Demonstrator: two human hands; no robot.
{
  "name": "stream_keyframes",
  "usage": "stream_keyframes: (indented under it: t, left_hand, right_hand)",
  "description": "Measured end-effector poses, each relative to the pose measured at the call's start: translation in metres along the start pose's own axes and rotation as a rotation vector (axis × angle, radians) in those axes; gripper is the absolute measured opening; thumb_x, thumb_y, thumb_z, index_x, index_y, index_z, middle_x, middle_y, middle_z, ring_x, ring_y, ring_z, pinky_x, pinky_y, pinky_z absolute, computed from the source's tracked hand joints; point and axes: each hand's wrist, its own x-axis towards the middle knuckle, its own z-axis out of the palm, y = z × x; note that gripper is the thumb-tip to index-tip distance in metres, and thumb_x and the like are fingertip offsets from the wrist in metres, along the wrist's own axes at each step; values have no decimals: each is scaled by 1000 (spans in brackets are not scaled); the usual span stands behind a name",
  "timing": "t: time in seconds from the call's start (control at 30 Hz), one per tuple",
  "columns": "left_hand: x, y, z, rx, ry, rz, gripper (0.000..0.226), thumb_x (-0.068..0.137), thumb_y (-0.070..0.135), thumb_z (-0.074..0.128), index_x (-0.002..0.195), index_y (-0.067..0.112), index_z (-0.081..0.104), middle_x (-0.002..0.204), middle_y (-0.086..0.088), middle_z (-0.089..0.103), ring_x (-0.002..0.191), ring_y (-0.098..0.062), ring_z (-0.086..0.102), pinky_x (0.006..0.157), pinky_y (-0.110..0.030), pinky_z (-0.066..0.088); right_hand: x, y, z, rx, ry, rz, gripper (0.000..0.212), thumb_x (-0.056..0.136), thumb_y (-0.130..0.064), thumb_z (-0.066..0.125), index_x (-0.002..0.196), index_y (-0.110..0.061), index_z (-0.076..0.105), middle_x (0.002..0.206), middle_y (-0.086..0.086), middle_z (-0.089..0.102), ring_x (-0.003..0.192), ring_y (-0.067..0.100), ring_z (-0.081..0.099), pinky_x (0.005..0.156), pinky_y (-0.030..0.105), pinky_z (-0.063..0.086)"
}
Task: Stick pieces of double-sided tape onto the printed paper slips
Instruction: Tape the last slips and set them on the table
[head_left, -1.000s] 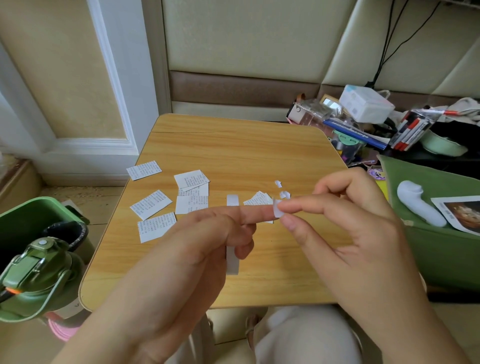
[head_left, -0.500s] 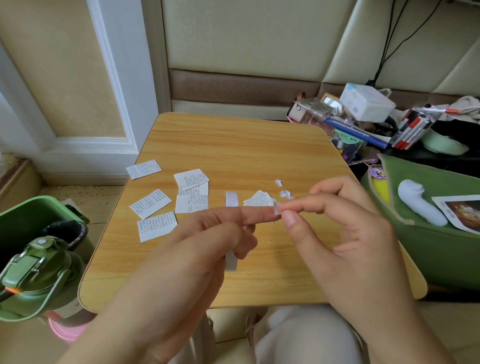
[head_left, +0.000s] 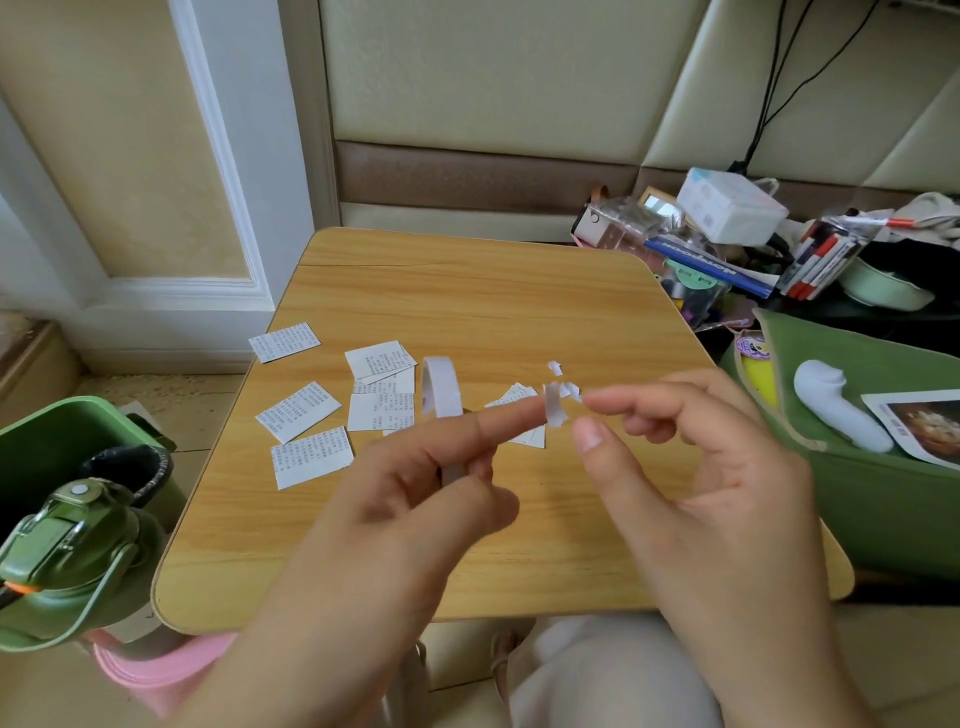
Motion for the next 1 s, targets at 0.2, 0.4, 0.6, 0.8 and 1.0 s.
stream_keyframes:
  t: [0.2, 0.4, 0.6, 0.8, 1.0]
  left_hand:
    - [4, -11, 3, 126, 21, 110, 47, 53, 34, 58, 96, 46, 72, 66, 13, 39, 67, -4, 40, 63, -11, 36]
    - [-2, -8, 7, 157, 70, 100, 45, 53, 37, 57, 93, 52, 70, 69, 14, 43, 68, 1, 44, 74, -23, 34]
    - [-3, -8, 7, 185, 73, 110, 47, 54, 39, 55, 96, 55, 68, 70, 15, 44, 70, 4, 45, 79, -11, 38]
    - [-4, -8, 7, 184, 74, 121, 47, 54, 38, 55, 96, 54, 68, 70, 16, 44, 70, 4, 45, 74, -4, 37]
    - [-5, -6, 9, 149, 82, 122, 47, 54, 37, 56, 95, 54, 69, 70, 13, 43, 73, 2, 46, 87, -20, 34]
  right_hand:
    - [-5, -7, 9, -38, 48, -6, 11, 78, -40, 65, 87, -34, 69, 79, -14, 53, 80, 3, 55, 76, 7, 38]
    - [-7, -9, 11, -85, 108, -6, 11, 77, -41, 65, 85, -36, 70, 76, -13, 54, 80, 6, 55, 75, 9, 39]
    - [-7, -9, 12, -79, 138, -28, 8, 77, -36, 68, 84, -33, 69, 77, -12, 54, 78, 8, 55, 74, 12, 40]
    - [-6, -9, 11, -30, 115, -30, 6, 77, -34, 68, 82, -32, 68, 75, -11, 54, 78, 4, 55, 77, 11, 39]
    - [-5, -10, 10, 29, 100, -36, 3, 78, -32, 67, 80, -33, 67, 75, -10, 53, 76, 4, 55, 81, 13, 41]
